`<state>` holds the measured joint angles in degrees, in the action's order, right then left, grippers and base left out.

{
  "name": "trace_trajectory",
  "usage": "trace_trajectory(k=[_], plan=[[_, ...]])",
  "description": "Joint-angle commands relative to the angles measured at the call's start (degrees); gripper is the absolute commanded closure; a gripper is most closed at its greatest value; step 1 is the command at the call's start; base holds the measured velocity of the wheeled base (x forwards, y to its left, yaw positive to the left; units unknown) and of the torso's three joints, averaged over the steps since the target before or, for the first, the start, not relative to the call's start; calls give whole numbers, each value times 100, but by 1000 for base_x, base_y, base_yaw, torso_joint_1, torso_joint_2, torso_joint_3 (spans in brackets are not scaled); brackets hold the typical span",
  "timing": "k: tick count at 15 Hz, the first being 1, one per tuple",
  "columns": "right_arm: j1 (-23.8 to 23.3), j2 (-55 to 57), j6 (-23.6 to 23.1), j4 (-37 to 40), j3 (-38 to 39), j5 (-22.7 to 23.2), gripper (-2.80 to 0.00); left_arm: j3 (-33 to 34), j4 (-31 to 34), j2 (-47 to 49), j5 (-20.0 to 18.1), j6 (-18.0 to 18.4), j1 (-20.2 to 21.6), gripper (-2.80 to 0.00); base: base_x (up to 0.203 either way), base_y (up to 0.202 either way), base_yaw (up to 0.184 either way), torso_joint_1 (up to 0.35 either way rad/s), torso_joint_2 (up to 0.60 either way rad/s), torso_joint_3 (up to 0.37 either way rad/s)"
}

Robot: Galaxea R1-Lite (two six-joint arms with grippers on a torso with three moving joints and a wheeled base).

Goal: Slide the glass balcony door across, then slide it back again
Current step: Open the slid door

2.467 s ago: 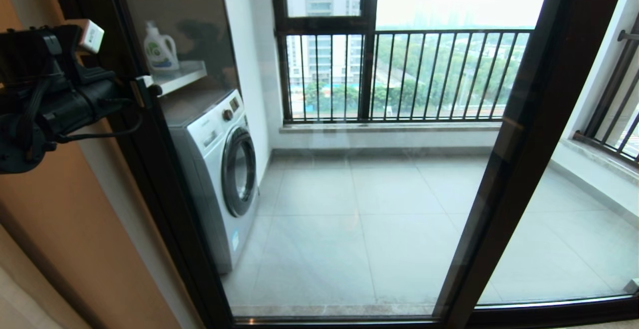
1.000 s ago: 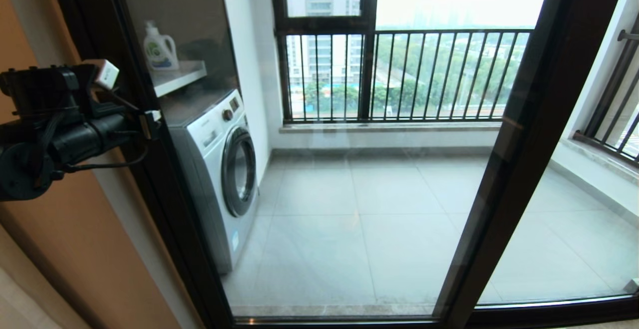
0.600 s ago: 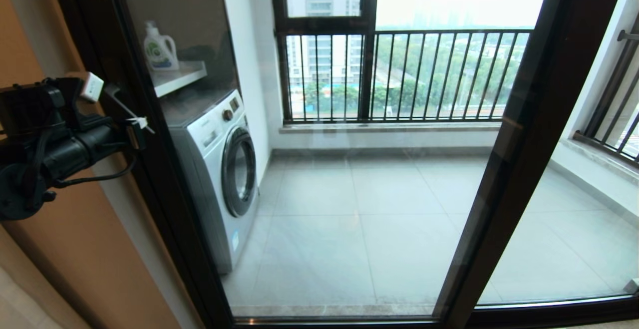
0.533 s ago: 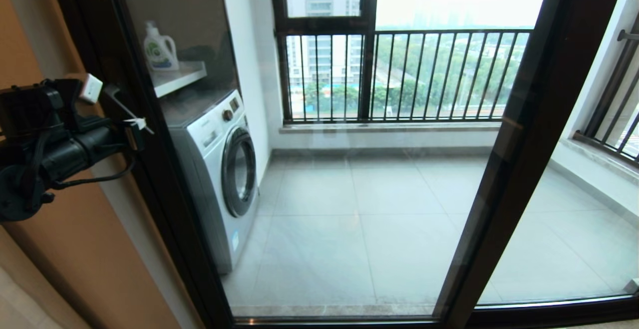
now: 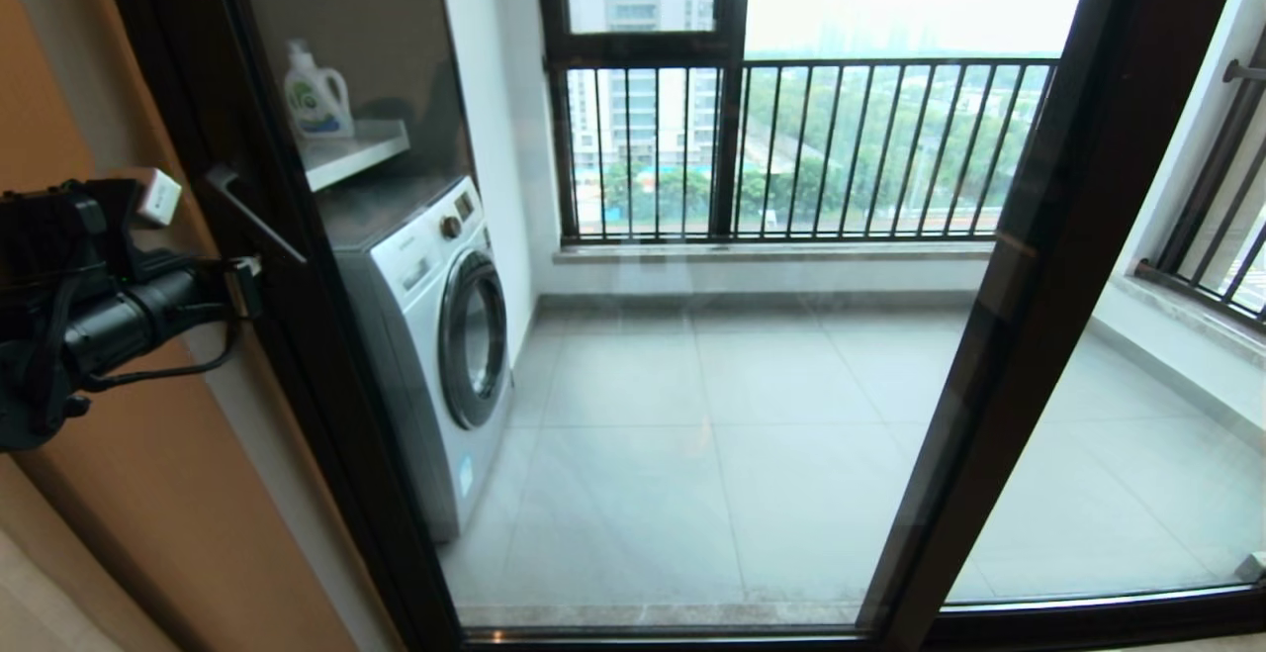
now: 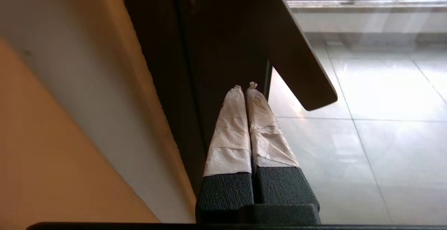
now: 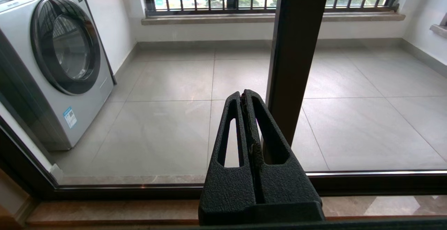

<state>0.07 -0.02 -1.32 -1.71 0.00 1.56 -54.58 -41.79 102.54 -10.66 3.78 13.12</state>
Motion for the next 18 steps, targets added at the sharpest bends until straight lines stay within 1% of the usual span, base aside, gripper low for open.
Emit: trace_trajectory(k=[1,3,6,8,11,13,16,18], plan=[[1,2,0,-5,70,2,0,29,-32,-150,-76,-1,-11,0,0,0,0,0,0,0],[1,2,-9,-5,70,2,0,132,-18,-394,-140,-20,-11,0,0,0,0,0,0,0],[1,2,0,-5,70,2,0,554,13,-989,-235,-12,-11,0,0,0,0,0,0,0],[1,2,-4,-5,70,2,0,581,77,-1265,-344,-16,-14,0,0,0,0,0,0,0],[1,2,0,-5,70,2,0,212,436,-1303,-469,-22,-64,0,0,0,0,0,0,0],[1,2,-4,-5,70,2,0,1,509,-1255,-472,-35,-274,0,0,0,0,0,0,0],[1,2,-9,-5,70,2,0,-386,521,-804,-401,-36,-544,0,0,0,0,0,0,0],[1,2,-8,-5,62,2,0,-635,509,-366,-338,-31,-591,0,0,0,0,0,0,0]])
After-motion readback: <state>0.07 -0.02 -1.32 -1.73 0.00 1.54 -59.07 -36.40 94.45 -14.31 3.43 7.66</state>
